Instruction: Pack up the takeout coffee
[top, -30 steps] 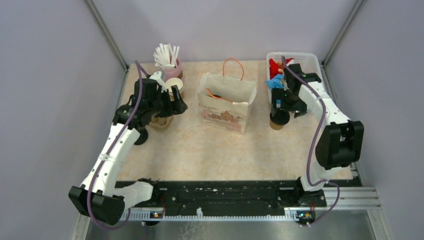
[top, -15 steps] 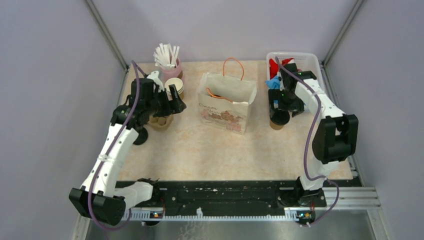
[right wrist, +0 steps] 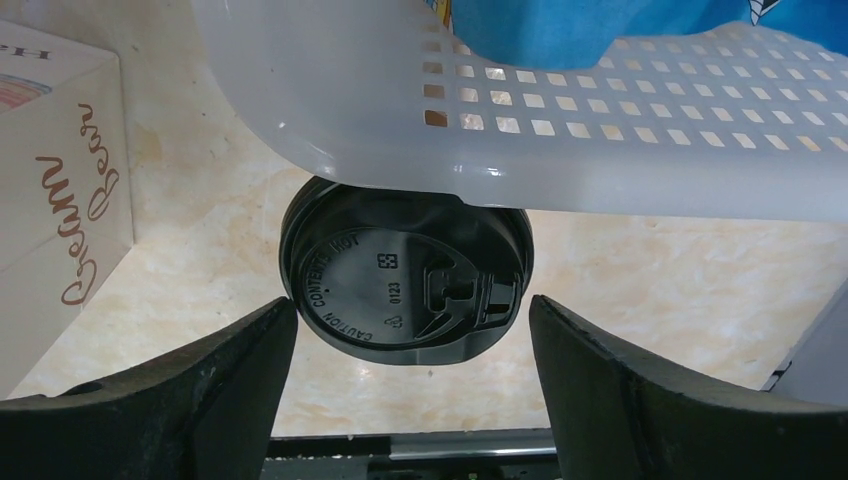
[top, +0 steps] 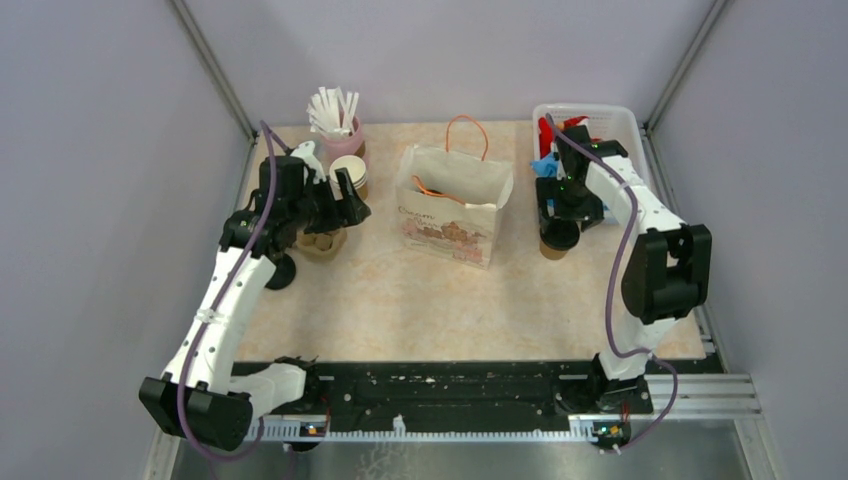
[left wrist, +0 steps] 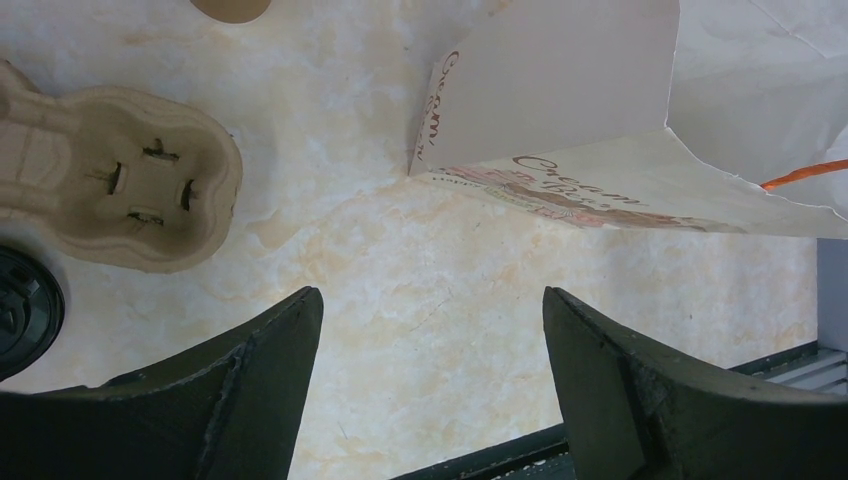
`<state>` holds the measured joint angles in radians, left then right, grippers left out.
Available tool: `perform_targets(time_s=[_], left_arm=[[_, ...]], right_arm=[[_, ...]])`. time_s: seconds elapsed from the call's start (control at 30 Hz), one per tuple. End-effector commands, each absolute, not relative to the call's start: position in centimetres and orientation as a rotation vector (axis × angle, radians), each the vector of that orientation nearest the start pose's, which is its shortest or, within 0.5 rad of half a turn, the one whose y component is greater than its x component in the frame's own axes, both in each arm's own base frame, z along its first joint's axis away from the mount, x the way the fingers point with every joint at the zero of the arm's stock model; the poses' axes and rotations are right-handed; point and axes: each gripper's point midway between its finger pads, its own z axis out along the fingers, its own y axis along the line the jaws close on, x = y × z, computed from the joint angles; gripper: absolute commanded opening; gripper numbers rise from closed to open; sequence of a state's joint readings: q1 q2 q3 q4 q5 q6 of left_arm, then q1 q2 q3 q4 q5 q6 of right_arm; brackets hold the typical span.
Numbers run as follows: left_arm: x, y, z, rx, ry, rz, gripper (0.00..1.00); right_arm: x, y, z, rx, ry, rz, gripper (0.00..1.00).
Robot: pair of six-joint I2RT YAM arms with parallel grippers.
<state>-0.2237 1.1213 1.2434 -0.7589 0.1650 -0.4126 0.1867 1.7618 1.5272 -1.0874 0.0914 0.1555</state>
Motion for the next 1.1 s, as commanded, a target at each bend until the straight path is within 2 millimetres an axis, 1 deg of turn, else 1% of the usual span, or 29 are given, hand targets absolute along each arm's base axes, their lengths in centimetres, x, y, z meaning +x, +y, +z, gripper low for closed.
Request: perform_targets(time_s=[0.0,0.4,0.5,0.57,0.63,1.07], left_arm=[[30.4,-11.4,27.5,-0.095,2.196,-0.539,0.87],[30.3,-11.4,27.4,-0.100,2.198,-0.547,0.87],[30.3,-11.3,27.5,-0.101,2.196,-0.549,0.87],[30.3,-11.3,27.5,-0.102,2.196,-0.549,0.87],[30.3,-11.3,27.5,-0.102,2.195,-0.550,0.87],[30.2,-11.2,27.6,-0.098,2.191,-0.547,0.87]], right_arm=[[35.5,5.8,12.9,-0.050,2.843,-0.070,0.84],[35.3,5.7,12.3,-0.061,2.856,-0.073,0.84],[35.3,5.7,12.2,-0.061,2.855,-0.078,0.82],[35.3,5.7,12.2,-0.065,2.855,-0.078,0.78],[35.3,5.7,12.0,-0.068,2.860,-0.083,0.77],[35.5,5.5,11.7,-0.061,2.866,-0.097,0.82]])
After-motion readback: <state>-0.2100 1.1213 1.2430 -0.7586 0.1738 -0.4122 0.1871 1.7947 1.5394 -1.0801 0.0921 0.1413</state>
